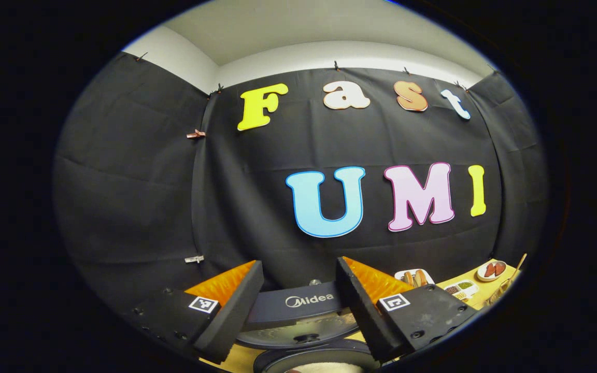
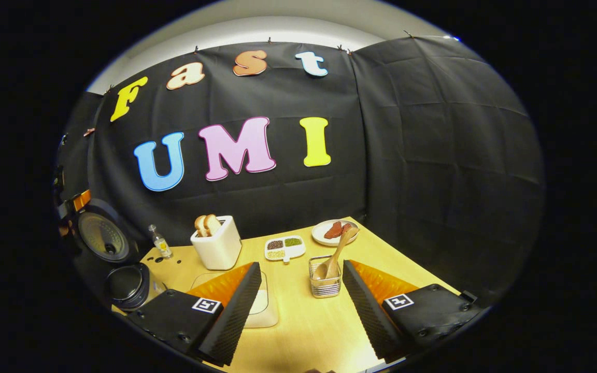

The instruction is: Close the left gripper, press the button to open the rice cooker; take a wooden spoon from the chopstick holder with the right hand, scoop a spoonful of rice and pour it into the rice cooker, then put the wooden spoon back into the chopstick holder.

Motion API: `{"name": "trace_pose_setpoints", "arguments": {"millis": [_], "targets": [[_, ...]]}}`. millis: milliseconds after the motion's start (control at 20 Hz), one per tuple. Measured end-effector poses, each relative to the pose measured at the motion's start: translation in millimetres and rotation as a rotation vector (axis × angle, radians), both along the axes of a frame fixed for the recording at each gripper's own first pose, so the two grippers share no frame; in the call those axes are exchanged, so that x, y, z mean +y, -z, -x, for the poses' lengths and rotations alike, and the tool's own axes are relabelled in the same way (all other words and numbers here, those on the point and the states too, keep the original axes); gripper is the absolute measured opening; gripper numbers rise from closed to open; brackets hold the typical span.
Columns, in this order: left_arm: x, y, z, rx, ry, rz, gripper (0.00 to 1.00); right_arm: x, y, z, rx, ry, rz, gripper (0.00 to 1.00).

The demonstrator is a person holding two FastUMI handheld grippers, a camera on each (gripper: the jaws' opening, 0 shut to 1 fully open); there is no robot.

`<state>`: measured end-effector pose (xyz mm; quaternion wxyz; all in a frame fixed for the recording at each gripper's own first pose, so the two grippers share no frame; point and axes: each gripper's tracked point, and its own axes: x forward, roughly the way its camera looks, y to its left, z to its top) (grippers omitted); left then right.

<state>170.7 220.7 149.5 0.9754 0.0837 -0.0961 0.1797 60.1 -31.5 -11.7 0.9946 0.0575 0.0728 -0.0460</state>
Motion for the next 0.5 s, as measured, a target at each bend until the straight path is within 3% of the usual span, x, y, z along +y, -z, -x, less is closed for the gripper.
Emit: {"name": "trace_pose_setpoints", "arguments": {"millis": [250,500], "targets": [[-10,12,10,0.081,0.009,0.052,0.96,20,-19,13,-0.048,-0.062,0.062,0.98],[-32,41,39,0.189,-0.006,0.143,0.97,31,-11,11,-0.026,-0.107,0.011,0.98]]}}
